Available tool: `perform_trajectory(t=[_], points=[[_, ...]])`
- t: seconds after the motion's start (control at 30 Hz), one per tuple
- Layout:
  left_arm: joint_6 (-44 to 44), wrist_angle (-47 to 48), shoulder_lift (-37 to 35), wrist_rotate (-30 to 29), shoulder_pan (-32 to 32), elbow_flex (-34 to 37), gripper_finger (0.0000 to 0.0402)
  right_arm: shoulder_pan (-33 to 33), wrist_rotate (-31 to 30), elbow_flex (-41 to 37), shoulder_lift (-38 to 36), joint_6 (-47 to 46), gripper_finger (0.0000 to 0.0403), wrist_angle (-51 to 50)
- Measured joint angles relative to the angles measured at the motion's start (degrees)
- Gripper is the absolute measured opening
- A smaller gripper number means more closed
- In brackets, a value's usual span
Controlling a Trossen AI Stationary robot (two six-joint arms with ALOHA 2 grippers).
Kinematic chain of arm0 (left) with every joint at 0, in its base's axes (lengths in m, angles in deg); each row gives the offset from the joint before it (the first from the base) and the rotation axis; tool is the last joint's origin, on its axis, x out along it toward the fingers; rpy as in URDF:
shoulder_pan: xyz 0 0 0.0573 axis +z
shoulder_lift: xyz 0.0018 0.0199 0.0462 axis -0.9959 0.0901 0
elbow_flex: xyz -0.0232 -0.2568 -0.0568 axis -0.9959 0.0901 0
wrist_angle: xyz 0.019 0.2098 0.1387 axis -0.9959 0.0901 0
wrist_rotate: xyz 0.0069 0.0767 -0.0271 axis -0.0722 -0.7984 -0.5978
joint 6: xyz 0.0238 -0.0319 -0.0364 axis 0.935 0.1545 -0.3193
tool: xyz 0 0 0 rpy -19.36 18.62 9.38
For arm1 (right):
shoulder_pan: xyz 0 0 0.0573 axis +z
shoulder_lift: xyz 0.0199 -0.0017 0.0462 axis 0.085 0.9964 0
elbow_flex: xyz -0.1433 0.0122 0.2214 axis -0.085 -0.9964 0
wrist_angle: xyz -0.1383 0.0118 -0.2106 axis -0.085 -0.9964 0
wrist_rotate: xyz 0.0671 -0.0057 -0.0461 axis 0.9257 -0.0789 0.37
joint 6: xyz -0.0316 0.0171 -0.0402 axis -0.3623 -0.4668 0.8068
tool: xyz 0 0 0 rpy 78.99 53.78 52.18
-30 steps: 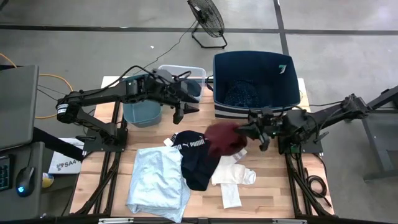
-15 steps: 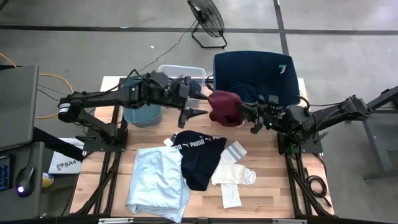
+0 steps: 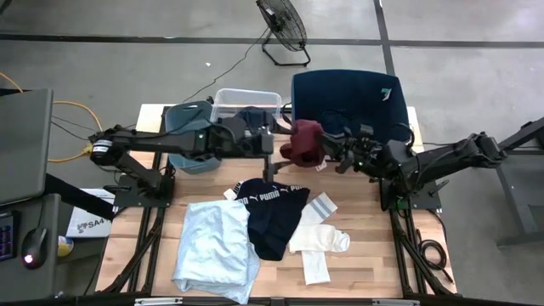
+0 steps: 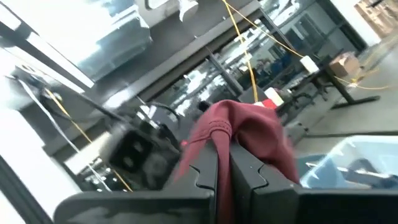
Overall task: Pick & Place Cloths
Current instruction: Put the red boxer shorts into the transparent bin
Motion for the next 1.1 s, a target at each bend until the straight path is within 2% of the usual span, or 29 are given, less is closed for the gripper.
perform_trajectory(t=[0.23, 0.57, 0.67, 0.87, 1.1], points=[[2.09, -1.15, 3.30, -0.96, -1.09, 0.02, 0.0346, 0.00, 1.28, 0.00, 0.02, 0.50, 0.0004, 2.95], [1.12, -14.57, 7.81, 0.10, -1.60, 0.02, 0.0345, 0.00, 1.30, 0.00, 0.02, 0.62, 0.0004, 2.79], [-0.20, -19.09, 9.29, 0.14, -1.46, 0.02, 0.0334, 0.00, 1.30, 0.00, 0.02, 0.64, 0.0004, 2.65], [-1.78, -19.81, 10.81, -3.93, -1.46, 0.02, 0.0266, 0.00, 1.28, 0.00, 0.02, 0.88, 0.0004, 2.33], [-6.12, -20.75, 11.13, -4.80, -1.44, 0.02, 0.0125, 0.00, 1.30, 0.00, 0.02, 1.08, 0.0004, 2.33]])
